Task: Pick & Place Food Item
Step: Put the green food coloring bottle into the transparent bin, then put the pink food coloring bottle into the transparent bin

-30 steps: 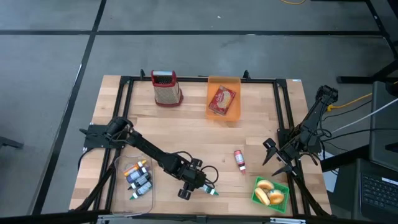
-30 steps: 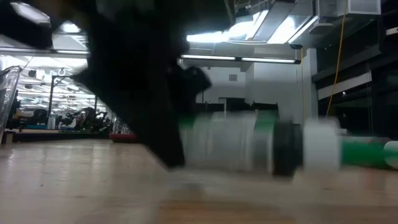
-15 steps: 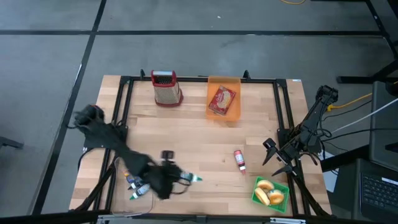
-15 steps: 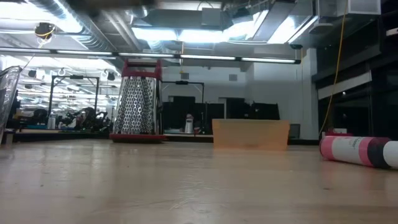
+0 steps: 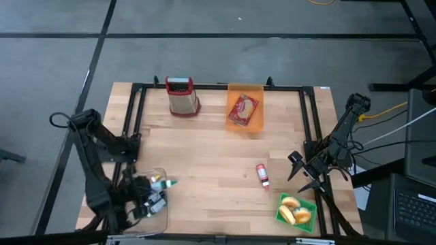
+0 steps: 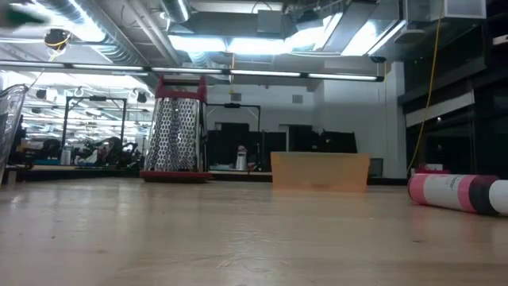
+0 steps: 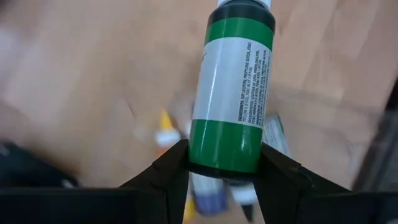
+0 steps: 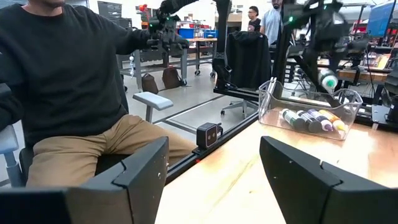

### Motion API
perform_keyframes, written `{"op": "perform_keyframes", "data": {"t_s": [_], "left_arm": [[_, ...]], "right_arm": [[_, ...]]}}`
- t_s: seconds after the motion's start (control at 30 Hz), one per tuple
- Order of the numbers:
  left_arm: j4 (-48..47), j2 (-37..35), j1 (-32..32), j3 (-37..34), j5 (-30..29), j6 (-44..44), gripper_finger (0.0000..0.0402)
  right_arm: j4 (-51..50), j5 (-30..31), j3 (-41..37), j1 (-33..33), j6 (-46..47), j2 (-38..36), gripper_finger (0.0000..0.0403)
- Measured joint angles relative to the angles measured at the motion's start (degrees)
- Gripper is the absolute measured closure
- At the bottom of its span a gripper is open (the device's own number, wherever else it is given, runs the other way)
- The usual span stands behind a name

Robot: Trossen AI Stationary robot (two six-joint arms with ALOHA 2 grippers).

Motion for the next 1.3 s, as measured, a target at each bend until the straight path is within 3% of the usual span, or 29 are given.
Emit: {"op": "perform_keyframes", "data": {"t_s": [0.33,0.53,0.83,1.07,1.17,1.3], "left_arm": [[20.33,0.14,-9.21,-16.63,3.86,-19.21,0.0260],[20.07,0.15,-10.54,-18.37,4.95,-22.96,0.0250],[18.97,0.15,-11.55,-18.35,5.60,-26.91,0.0177],[16.22,-0.82,-8.59,-14.26,-12.19,-18.54,0.0157],[14.10,-1.51,-4.33,-10.83,-12.94,-8.57,0.0164],[14.25,-1.49,3.29,-6.30,-12.42,11.71,0.0177]], "right_arm": [[-0.01,0.17,0.00,0.02,-1.30,0.01,0.0147],[-0.02,0.17,0.00,0.02,-1.30,0.00,0.0147],[-0.02,0.15,0.00,0.01,-1.06,0.01,0.0147],[0.00,0.15,0.00,0.00,-1.04,-0.01,0.0147],[0.00,0.16,0.00,0.01,-1.04,0.00,0.0147],[0.04,0.17,0.00,0.00,-1.00,0.01,0.0147]]}}
